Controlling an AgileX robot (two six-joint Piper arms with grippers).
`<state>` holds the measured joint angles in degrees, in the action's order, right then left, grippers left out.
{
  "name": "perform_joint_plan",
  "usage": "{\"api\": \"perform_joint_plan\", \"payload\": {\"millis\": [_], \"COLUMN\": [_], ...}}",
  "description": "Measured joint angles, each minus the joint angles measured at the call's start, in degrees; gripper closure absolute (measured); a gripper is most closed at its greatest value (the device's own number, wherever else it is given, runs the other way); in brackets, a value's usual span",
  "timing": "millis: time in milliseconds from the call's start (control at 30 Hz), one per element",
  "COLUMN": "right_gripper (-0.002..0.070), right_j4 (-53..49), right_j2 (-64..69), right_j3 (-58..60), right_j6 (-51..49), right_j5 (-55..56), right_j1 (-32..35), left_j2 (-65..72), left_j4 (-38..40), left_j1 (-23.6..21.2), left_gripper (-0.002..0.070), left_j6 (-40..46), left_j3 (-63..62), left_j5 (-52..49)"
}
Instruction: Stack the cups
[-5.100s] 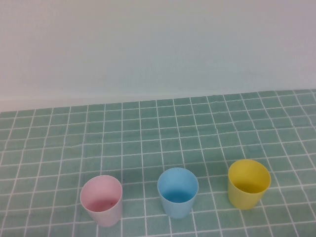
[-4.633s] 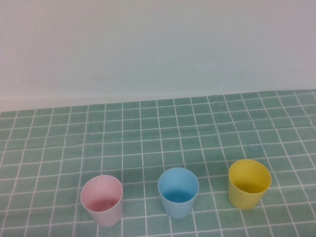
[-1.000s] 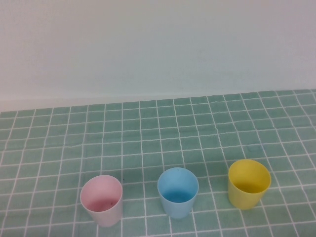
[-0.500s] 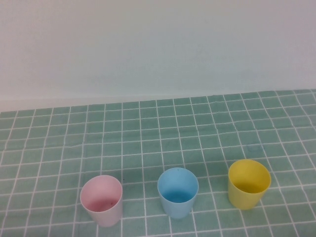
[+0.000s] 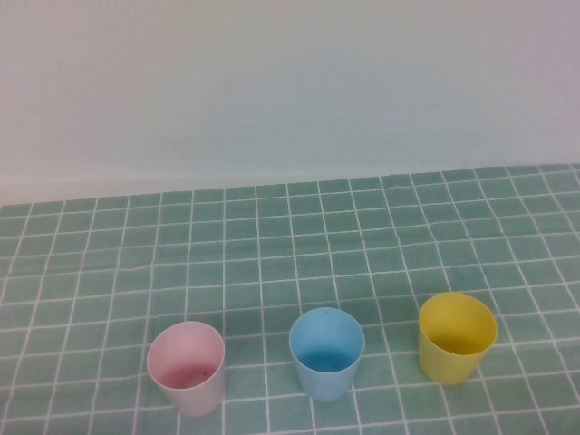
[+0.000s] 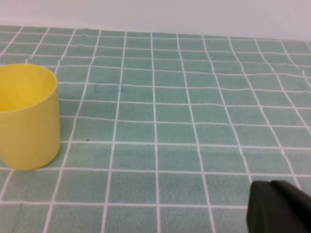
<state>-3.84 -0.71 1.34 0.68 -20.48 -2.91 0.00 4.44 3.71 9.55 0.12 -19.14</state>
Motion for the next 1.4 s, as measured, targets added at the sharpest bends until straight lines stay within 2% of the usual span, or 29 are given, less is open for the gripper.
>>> {"api": "perform_joint_plan", "payload": {"millis": [600,867,1400], "right_gripper": [0.0678,0.0678,0.0678], "right_j4": [0.16,7.28,7.92], "right_j2": [0.0,0.0,0.0], "right_j3": [0.0,0.0,0.0], "right_j6": [0.0,0.0,0.0], "right_j5": [0.0,0.0,-0.05], "right_j1": [0.0,0.0,0.0], "left_j2": [0.0,0.0,0.0], "left_j4": [0.0,0.0,-0.51], "left_j1": [0.0,0.0,0.0], "left_gripper": [0.0676,0.0676,0.0676], "left_j6": [0.0,0.0,0.12], "left_j3": [0.0,0.0,0.0], "left_j5": [0.0,0.0,0.0]}}
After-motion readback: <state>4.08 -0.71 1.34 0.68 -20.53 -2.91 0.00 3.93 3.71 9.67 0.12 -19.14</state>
